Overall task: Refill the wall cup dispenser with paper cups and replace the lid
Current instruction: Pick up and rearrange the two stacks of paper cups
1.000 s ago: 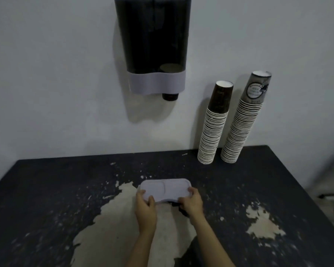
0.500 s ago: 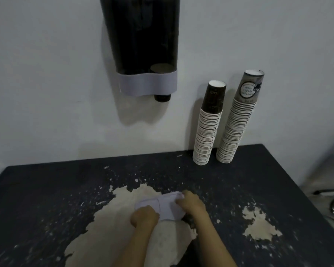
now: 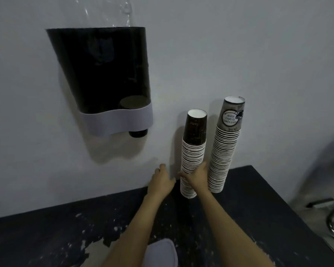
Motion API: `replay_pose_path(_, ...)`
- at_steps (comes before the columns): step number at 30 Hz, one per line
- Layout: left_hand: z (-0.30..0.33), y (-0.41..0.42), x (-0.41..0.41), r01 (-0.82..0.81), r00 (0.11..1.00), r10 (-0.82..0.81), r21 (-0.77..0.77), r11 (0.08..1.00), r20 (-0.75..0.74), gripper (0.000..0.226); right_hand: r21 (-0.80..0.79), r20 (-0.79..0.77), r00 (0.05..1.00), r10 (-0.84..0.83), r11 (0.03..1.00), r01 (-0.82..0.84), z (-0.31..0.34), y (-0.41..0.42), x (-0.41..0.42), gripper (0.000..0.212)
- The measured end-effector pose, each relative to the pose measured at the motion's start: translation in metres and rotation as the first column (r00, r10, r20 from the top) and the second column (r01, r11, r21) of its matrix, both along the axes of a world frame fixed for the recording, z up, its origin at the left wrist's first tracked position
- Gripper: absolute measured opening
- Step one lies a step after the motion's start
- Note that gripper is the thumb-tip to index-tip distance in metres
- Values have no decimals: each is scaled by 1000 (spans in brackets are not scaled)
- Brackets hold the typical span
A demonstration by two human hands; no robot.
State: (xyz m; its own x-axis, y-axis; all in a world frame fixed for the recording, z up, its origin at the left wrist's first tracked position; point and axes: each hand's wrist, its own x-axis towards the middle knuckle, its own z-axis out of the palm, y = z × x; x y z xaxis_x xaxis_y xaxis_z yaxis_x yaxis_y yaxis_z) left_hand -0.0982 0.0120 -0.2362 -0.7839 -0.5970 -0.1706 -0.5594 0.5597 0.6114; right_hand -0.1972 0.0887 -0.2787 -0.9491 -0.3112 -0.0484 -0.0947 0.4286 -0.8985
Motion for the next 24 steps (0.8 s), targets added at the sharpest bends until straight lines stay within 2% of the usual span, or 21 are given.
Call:
replay_pose_path(3, -1, -10, -13, 37, 999, -36, 17, 999, -35, 65, -117, -43, 999, -29, 993, 24, -9, -4, -9, 87)
replay_pose_path(6, -5, -14, -19, 41, 998, -40, 39, 998, -44, 66, -167, -65, 997, -34, 986, 23, -9, -1, -11, 79)
replay_pose_path(13, -20, 3, -29, -3, 995, 14, 107, 994, -99, 66, -225, -65, 994, -89, 972, 72, -20, 44, 13, 83)
replay_pose_path(18, -14, 26, -46, 47, 984, -16, 167, 985, -180, 68, -228, -48, 973, -225, 951, 209, -28, 101, 30, 82)
replay_pose_path(21, -5, 38, -65, 97, 974, -53, 196, 976, -219, 77, -267, -36, 955, -294, 924, 274, -27, 128, 22, 85)
replay_pose_path(24, 7, 48, -87, 137, 962, -92, 162, 977, -258, 98, -316, 15, 931, -364, 882, 350, -27, 146, 4, 91)
